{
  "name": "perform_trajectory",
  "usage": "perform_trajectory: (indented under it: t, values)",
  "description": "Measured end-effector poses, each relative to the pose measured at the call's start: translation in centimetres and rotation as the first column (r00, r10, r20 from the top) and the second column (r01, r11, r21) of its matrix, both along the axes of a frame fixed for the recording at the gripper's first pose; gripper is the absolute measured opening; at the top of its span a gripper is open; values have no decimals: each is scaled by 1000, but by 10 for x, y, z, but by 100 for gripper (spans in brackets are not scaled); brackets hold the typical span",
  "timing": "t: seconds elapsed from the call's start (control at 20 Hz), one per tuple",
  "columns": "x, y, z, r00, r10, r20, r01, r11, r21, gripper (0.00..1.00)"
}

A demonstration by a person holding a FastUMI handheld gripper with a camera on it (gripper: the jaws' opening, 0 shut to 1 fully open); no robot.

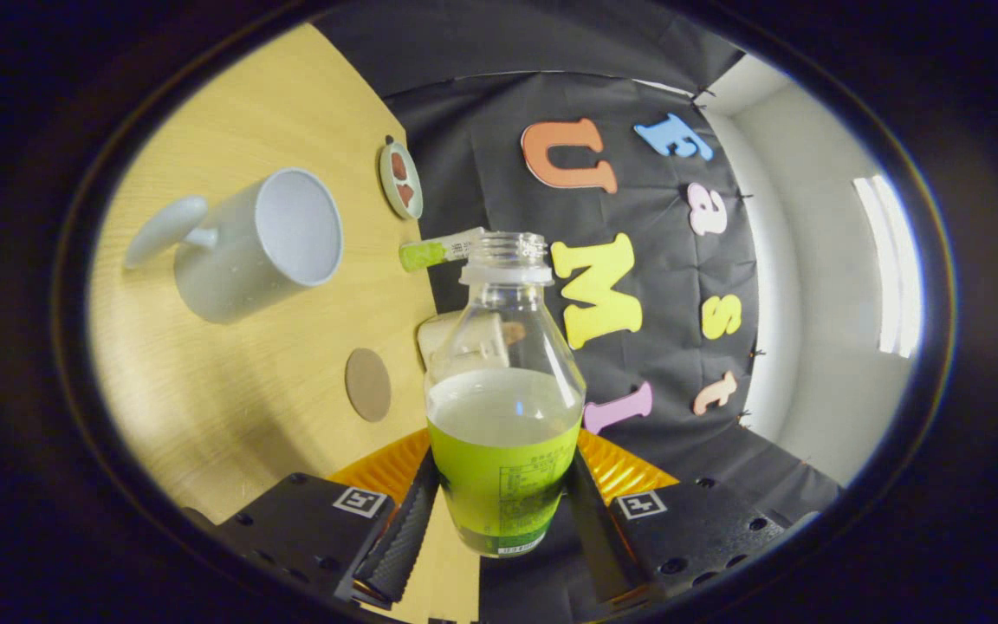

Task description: Take the bottle from table, then pour the juice into the cup, finally place the bottle on the coaster

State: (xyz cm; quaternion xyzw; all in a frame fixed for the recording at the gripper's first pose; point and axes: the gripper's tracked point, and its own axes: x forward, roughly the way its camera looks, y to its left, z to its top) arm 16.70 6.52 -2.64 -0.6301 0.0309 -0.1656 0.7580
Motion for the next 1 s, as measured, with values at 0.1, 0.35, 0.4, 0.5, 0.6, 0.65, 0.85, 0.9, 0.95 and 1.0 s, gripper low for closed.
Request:
perform_trajectory:
  t: [0.1,0.35,0.4,0.5,0.6,0.65,0.85,0.9,0.95,1.0]
  values:
    - [3,3,6,1000,-6,18,7,999,-47,81]
    - [4,7,23,998,-33,44,41,982,-182,81]
    - [5,7,26,998,-37,48,46,978,-203,81]
    - [7,11,31,998,-39,55,51,967,-249,81]
    - [8,11,35,997,-53,59,67,957,-281,81]
    - [7,11,35,997,-57,58,72,953,-295,81]
    - [12,13,39,995,-84,52,97,939,-330,81]
    - [14,14,40,995,-89,54,102,935,-338,81]
    - [14,14,42,994,-95,61,110,930,-350,81]
    - [16,16,44,993,-94,66,112,925,-363,81]
